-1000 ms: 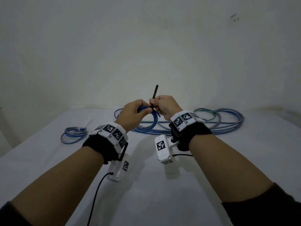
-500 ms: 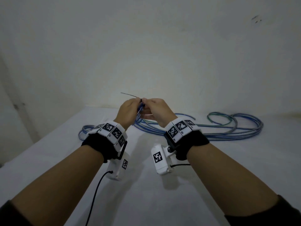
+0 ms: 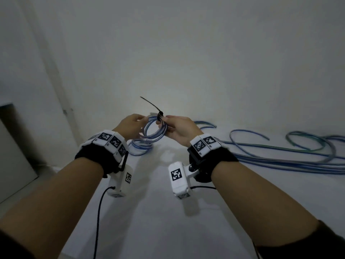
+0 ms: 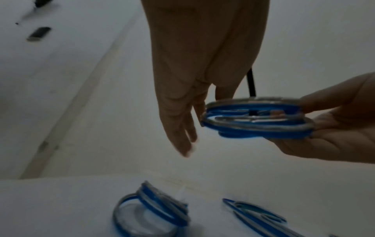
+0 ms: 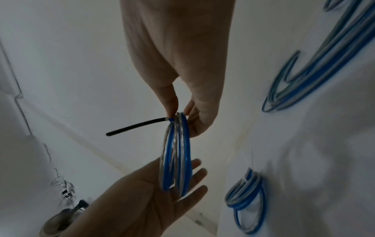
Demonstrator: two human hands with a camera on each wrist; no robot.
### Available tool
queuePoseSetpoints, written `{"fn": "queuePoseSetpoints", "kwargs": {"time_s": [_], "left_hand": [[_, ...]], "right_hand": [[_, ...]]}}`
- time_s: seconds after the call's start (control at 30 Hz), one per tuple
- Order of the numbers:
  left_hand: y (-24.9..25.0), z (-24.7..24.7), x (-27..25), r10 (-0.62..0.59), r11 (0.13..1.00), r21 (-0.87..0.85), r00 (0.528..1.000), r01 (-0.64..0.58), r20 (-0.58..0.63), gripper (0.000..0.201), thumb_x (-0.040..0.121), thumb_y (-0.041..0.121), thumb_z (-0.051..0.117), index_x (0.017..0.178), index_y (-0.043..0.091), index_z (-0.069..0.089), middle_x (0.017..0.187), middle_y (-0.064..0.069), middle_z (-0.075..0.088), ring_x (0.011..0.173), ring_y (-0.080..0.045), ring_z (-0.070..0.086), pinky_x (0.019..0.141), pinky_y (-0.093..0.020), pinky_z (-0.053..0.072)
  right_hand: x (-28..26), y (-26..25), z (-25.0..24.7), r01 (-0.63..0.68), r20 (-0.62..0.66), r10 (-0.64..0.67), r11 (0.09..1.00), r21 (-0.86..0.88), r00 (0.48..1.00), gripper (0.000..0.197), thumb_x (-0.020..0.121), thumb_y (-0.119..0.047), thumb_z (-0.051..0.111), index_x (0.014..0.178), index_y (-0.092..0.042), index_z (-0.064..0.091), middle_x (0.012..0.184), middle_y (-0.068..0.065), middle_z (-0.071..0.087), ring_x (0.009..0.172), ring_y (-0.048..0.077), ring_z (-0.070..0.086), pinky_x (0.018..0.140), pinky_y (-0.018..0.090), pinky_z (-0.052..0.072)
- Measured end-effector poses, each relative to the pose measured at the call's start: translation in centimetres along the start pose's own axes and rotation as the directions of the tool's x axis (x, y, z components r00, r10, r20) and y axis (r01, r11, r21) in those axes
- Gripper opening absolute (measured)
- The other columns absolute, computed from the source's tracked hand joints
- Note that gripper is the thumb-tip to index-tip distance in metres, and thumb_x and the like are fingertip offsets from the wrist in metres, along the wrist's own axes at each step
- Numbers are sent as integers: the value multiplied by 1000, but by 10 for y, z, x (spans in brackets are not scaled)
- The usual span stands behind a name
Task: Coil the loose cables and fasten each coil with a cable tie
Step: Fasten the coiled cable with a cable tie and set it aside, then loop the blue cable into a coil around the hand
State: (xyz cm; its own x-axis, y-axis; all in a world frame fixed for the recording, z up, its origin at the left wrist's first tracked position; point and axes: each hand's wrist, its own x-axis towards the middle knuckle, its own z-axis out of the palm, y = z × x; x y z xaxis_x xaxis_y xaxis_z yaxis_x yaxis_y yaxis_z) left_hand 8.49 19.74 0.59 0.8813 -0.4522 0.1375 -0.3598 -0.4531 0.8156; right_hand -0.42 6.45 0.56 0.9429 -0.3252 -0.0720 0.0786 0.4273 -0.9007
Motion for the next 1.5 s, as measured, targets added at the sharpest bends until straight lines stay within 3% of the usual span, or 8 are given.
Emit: {"fn": "queuePoseSetpoints", "kwargs": {"time_s": [0.1,0.27,0.53,0.73,0.87,1.0,1.2,1.5], "left_hand": [[-21,-13,8,-40,998,-45,996,37,-76,18,93,14,54,99,1,64,73,-6,64,52,-4,63,50,-16,54],[-54,-29,28,-117,978,156,985,136,-125,19,89,17,59,77,5,68,59,-1,64,34,3,53,38,-8,43],[-82,-24,47,-242,912,338,970,232,-14,17,88,15,61,75,6,68,56,-3,61,49,-11,59,47,-16,50],[-91,-23,49,-261,924,277,964,263,-48,22,84,12,67,63,12,60,53,-1,61,55,-17,61,60,-24,56],[-83,-29,46,-296,930,209,953,303,-65,14,87,11,60,82,0,67,73,-13,64,65,-22,62,73,-36,55],[-54,-37,42,-185,968,132,964,212,-192,21,90,17,55,97,1,66,96,-18,68,91,-31,66,80,-41,56],[24,-17,34,69,991,125,981,-46,-181,17,92,20,53,90,7,65,93,-8,68,81,-20,64,81,-38,55],[105,108,21,249,918,258,944,-302,218,13,89,23,57,88,12,63,98,-10,69,88,-23,63,82,-34,53]], "right_hand": [[17,13,17,-13,6,14,998,-67,1000,16,90,6,48,77,3,57,72,16,55,60,20,55,57,28,54],[46,40,34,4,-33,-23,866,-501,999,14,82,-6,67,74,-12,57,81,14,62,79,31,64,80,46,56],[77,67,38,21,-19,-88,437,-899,996,16,80,-7,66,87,6,71,89,22,71,83,35,68,79,44,57],[78,67,34,78,53,-82,354,-932,995,18,81,-7,67,94,5,69,100,21,69,94,34,66,87,41,53],[72,64,26,75,62,-43,430,-900,997,23,78,-9,71,61,-16,58,87,13,68,90,33,67,84,41,55],[62,52,15,58,64,-9,551,-833,998,25,80,-5,69,65,-18,54,85,10,62,91,32,67,81,43,57],[32,5,-37,35,25,-27,492,-870,999,4,85,-8,63,88,-6,61,86,12,64,76,25,64,75,41,58],[-32,-58,-169,-123,-123,-8,-24,-992,992,26,84,-16,68,106,-3,68,97,9,61,90,24,60,68,27,48]]}}
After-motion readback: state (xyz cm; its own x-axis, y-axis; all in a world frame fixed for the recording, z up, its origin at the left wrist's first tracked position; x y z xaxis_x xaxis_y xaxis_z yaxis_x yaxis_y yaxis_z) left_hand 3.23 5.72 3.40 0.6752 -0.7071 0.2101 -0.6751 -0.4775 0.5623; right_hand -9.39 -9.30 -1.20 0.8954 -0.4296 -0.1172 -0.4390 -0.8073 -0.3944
